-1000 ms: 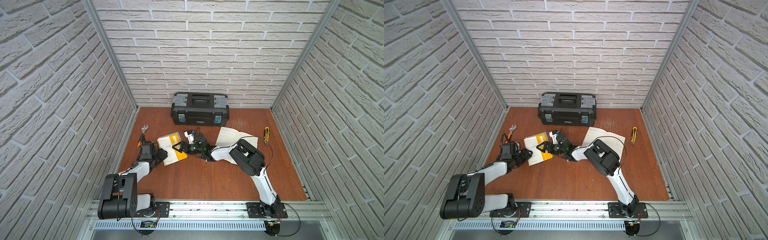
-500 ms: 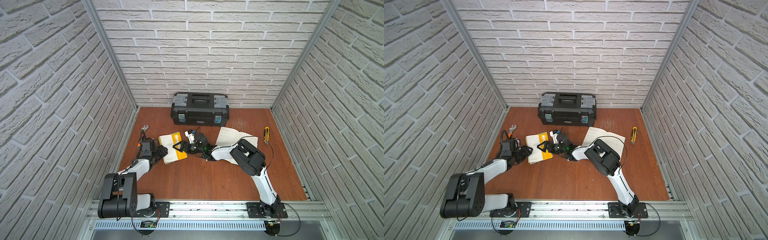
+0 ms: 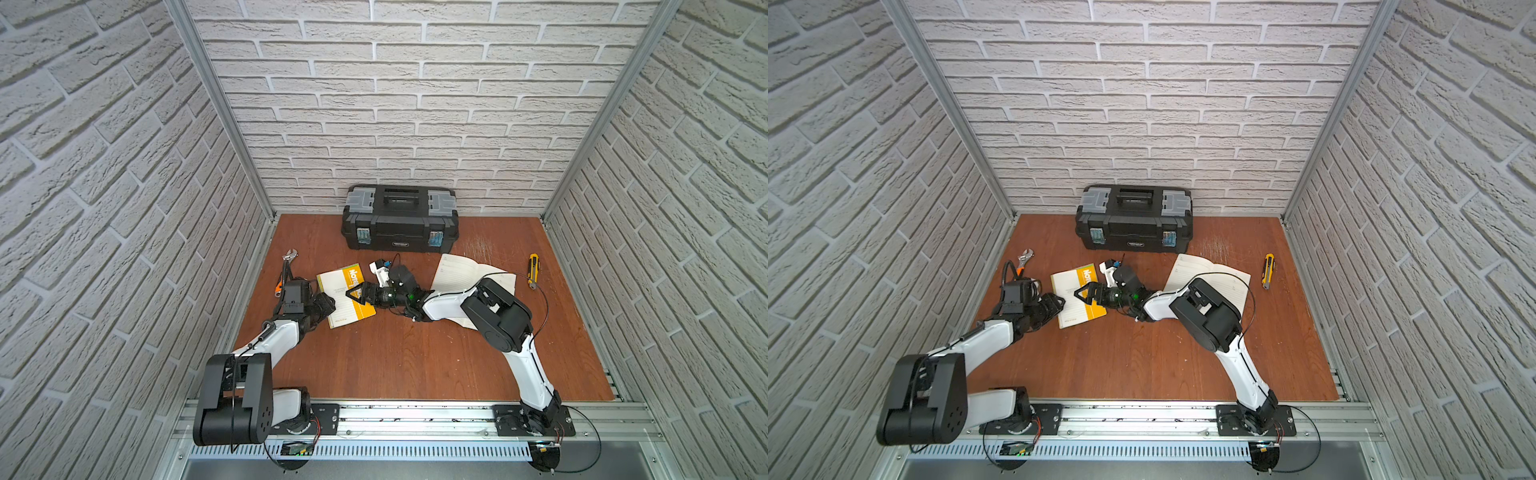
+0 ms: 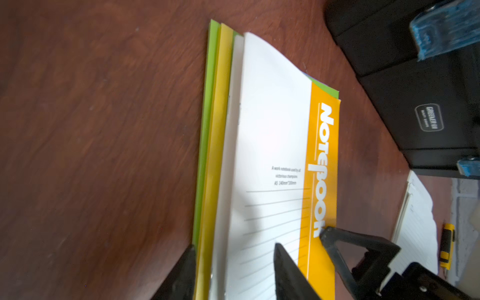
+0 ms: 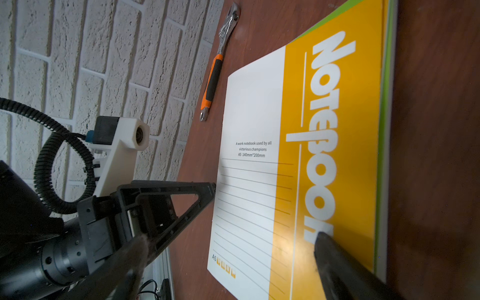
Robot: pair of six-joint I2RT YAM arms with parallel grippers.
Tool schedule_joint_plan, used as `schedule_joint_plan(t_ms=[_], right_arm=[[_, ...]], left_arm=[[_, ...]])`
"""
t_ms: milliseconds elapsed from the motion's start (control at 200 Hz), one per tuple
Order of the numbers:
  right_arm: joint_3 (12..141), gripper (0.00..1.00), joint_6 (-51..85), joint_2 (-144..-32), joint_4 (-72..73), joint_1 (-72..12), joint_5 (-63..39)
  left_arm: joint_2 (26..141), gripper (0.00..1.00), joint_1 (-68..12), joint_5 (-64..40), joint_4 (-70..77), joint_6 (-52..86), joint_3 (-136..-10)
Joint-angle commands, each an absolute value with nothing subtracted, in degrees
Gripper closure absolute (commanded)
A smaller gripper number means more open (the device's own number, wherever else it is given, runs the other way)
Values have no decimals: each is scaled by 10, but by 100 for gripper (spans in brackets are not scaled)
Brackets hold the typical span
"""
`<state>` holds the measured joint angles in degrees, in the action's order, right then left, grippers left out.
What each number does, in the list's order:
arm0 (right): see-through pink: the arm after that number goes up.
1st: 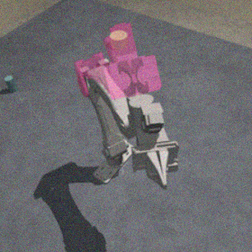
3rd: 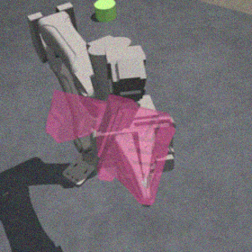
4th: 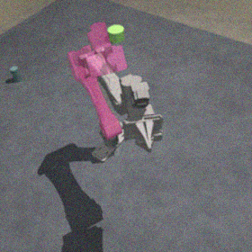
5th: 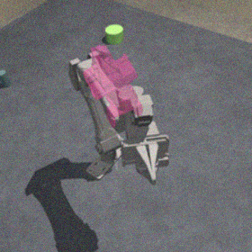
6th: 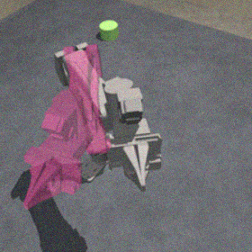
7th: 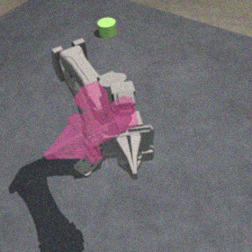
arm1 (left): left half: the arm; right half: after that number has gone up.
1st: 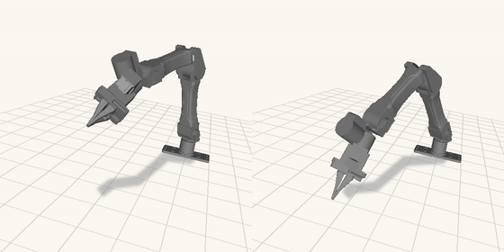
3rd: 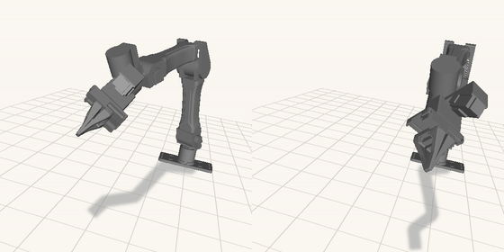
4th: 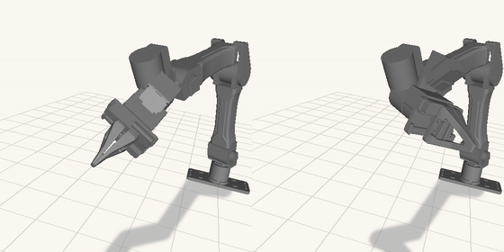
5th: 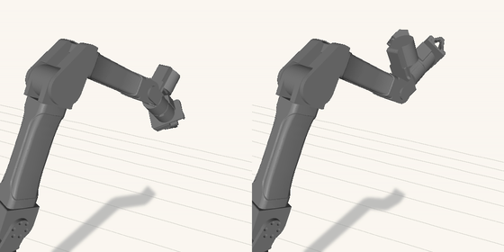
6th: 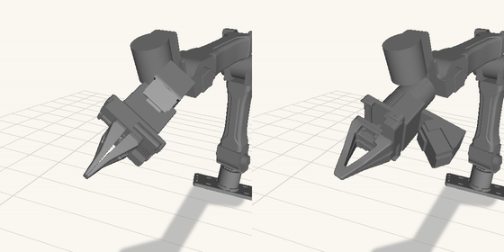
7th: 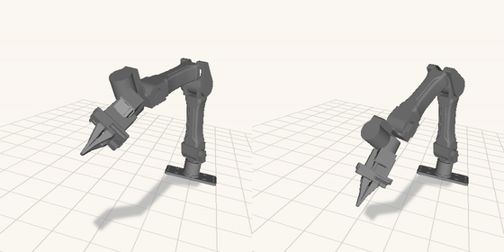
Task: Close the notebook
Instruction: Adjust the notebook at the center of the board, then close the notebook at the center of the board.
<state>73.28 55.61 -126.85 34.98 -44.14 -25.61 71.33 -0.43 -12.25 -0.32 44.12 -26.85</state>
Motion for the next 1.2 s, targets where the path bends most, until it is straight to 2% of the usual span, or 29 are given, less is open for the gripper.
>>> schedule_joint_plan(t_ms=[0,265,435,565,640,760,1020,1195], right_arm=[[725,0,547,-1237,350,-442,-258],[724,0,521,-1188,317,-442,-258],[729,0,482,-1092,258,-433,-252],[710,0,457,-1018,206,-410,-238],[692,0,412,-970,108,-394,-198],[621,0,364,-885,14,-351,-131],[428,0,359,-708,-44,-221,-113],[354,0,356,-658,-53,-141,-145]], left_arm=[[684,50,-8,-89,-46,420,-284],[639,52,-30,-162,-46,430,-300],[620,53,-116,-147,-92,413,-354],[615,53,-187,-138,-46,453,-352],[626,53,-228,-126,-12,485,-343],[649,53,-290,-105,49,532,-327],[750,53,-425,-47,205,645,-333],[792,55,-479,20,322,733,-308]])
